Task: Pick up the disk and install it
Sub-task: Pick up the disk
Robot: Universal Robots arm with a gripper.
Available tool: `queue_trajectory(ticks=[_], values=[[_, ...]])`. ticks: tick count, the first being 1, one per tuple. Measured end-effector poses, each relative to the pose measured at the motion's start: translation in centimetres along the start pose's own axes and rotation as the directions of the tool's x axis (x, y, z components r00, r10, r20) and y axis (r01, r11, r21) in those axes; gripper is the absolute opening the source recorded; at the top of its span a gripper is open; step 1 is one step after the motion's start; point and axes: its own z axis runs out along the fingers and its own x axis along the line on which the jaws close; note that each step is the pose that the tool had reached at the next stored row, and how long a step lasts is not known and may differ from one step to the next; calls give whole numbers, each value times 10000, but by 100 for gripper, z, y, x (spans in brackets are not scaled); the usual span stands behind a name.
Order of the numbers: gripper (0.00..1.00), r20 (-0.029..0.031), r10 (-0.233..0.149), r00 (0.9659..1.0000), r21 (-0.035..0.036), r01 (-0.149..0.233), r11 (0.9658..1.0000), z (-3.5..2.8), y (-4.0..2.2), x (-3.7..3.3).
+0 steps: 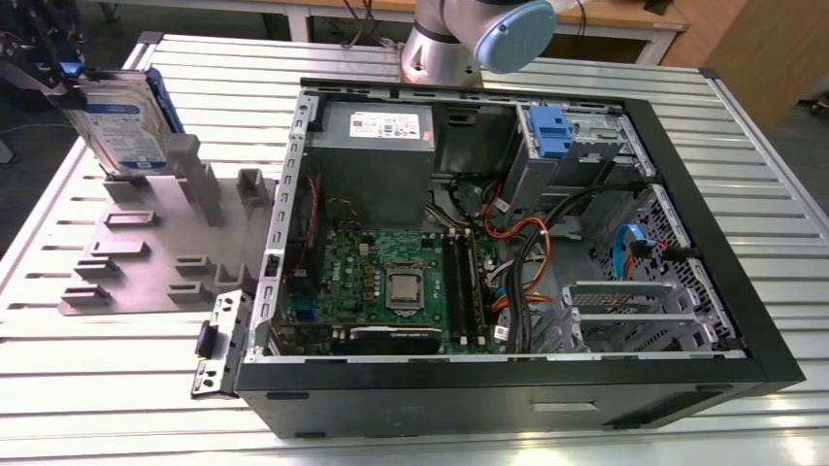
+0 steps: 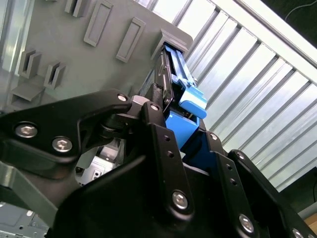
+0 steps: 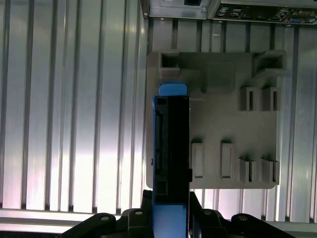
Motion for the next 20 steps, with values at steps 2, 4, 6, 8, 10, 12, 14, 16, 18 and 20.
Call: queue_trajectory(ticks=[2,4,6,8,10,12,14,16,18,20], values=[[36,0,0,10000,-2,0,10000,-27,0,0],[36,0,-1,10000,-1,1,10000,-54,0,1],[36,0,-1,10000,-1,1,10000,-83,0,1],[36,0,-1,10000,-1,1,10000,-112,0,2],[36,0,0,10000,-1,0,10000,-138,0,2],[36,-1,0,10000,-2,0,10000,-162,0,3],[36,0,-1,10000,0,1,10000,-186,0,3],[36,0,-1,10000,0,1,10000,-210,0,3],[36,-1,-1,10000,-1,1,10000,-236,0,3],[36,0,-1,10000,0,1,10000,-266,0,4]])
